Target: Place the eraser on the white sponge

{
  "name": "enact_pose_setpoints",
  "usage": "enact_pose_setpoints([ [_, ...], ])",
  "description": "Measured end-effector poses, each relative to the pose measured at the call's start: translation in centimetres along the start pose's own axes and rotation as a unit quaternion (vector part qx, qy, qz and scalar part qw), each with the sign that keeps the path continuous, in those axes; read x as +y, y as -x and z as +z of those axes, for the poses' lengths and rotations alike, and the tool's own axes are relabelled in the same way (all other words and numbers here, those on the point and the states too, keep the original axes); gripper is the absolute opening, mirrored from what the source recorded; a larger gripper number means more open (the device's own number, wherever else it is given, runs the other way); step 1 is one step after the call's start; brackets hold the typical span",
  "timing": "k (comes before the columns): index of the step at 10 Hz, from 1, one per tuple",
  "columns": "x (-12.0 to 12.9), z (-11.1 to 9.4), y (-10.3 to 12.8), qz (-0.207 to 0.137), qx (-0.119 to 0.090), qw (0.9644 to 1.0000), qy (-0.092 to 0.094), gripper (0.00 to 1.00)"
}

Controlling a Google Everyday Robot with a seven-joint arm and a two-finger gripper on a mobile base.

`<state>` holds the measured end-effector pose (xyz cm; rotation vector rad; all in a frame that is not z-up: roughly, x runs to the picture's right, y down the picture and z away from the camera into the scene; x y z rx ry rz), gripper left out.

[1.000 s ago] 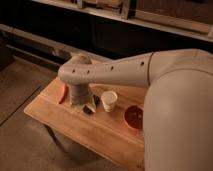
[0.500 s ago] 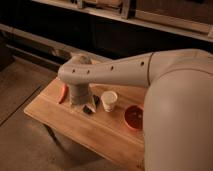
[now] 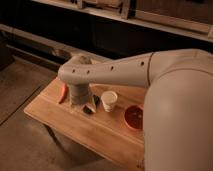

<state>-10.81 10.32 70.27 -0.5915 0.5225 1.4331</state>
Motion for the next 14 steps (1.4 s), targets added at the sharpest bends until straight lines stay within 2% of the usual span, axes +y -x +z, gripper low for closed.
enact_pose_setpoints([
  [6, 0.0, 0.0, 0.0, 0.001, 0.000, 1.0000, 0.001, 0.65],
  [7, -0.2, -0.2, 0.5, 0.012, 0.000, 0.9999, 0.008, 0.65],
  [9, -0.7, -0.6, 1.9, 0.047, -0.005, 0.9981, 0.040, 0.65],
  [10, -0.8, -1.2, 3.2, 0.094, -0.010, 0.9925, 0.078, 0.65],
  [11, -1.0, -1.4, 3.6, 0.111, -0.011, 0.9899, 0.087, 0.65],
  [12, -1.7, -1.7, 4.6, 0.148, -0.013, 0.9836, 0.102, 0.65],
  [13, -2.4, -1.9, 5.3, 0.175, -0.013, 0.9785, 0.108, 0.65],
  [14, -2.1, -2.1, 5.7, 0.180, -0.013, 0.9774, 0.111, 0.65],
])
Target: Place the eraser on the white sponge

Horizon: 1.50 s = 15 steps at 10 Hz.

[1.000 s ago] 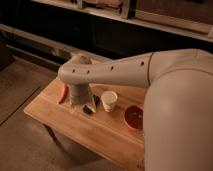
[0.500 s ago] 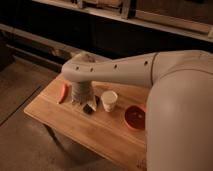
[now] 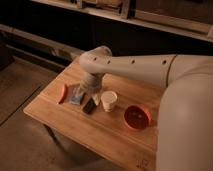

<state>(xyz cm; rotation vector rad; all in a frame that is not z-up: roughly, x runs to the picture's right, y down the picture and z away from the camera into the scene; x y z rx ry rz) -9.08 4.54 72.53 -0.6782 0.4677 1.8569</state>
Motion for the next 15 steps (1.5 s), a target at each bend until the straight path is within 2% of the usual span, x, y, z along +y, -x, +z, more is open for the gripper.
enact_pose_setpoints([
  [2, 2.3, -0.6, -0.4, -0.021, -0.002, 0.9998, 0.004, 0.65],
  [3, 4.6, -1.0, -1.1, -0.052, -0.010, 0.9986, 0.000, 0.65],
  [4, 5.8, -1.2, -1.5, -0.078, -0.020, 0.9966, -0.014, 0.65],
  [5, 6.2, -1.0, -1.7, -0.092, -0.027, 0.9948, -0.033, 0.65],
  [7, 3.3, -0.2, -0.1, -0.084, -0.042, 0.9900, -0.105, 0.65],
  [9, 0.6, 0.4, 1.6, -0.060, -0.047, 0.9852, -0.153, 0.65],
  [10, -0.1, 0.6, 2.2, -0.050, -0.047, 0.9841, -0.164, 0.65],
  [11, -0.4, 1.0, 2.8, -0.039, -0.046, 0.9845, -0.165, 0.65],
  [15, 1.3, 3.0, 3.0, -0.014, -0.028, 0.9915, -0.127, 0.65],
])
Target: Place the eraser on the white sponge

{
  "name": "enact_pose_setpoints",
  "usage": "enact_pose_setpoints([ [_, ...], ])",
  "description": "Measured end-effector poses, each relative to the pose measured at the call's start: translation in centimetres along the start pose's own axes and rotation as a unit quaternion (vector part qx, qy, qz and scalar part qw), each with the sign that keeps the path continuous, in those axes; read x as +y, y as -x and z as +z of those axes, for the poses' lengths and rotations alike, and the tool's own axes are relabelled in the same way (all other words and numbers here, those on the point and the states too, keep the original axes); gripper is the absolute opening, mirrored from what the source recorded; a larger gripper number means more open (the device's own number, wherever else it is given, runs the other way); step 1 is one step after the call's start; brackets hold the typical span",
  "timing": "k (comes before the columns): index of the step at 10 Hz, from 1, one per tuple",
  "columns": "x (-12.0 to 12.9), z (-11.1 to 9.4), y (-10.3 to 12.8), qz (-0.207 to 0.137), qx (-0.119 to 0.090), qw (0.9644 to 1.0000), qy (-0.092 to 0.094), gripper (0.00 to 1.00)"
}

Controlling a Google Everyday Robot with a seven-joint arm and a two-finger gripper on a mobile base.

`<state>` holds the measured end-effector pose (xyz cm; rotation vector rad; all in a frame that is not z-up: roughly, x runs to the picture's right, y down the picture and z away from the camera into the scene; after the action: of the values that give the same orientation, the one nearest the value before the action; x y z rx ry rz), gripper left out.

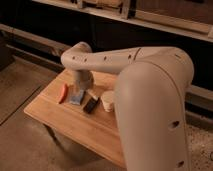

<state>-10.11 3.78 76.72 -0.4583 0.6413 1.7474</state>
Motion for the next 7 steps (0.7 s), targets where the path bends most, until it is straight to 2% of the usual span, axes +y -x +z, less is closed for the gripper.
enact_pose_setpoints([
  [2, 0.2, 0.7, 0.0, 0.008, 0.008, 0.9999, 0.006, 0.65],
  [5, -0.6, 2.2, 0.8, 0.005, 0.017, 0.9998, -0.003, 0.65],
  [7, -0.7, 2.8, 1.5, 0.004, 0.022, 0.9998, -0.003, 0.65],
])
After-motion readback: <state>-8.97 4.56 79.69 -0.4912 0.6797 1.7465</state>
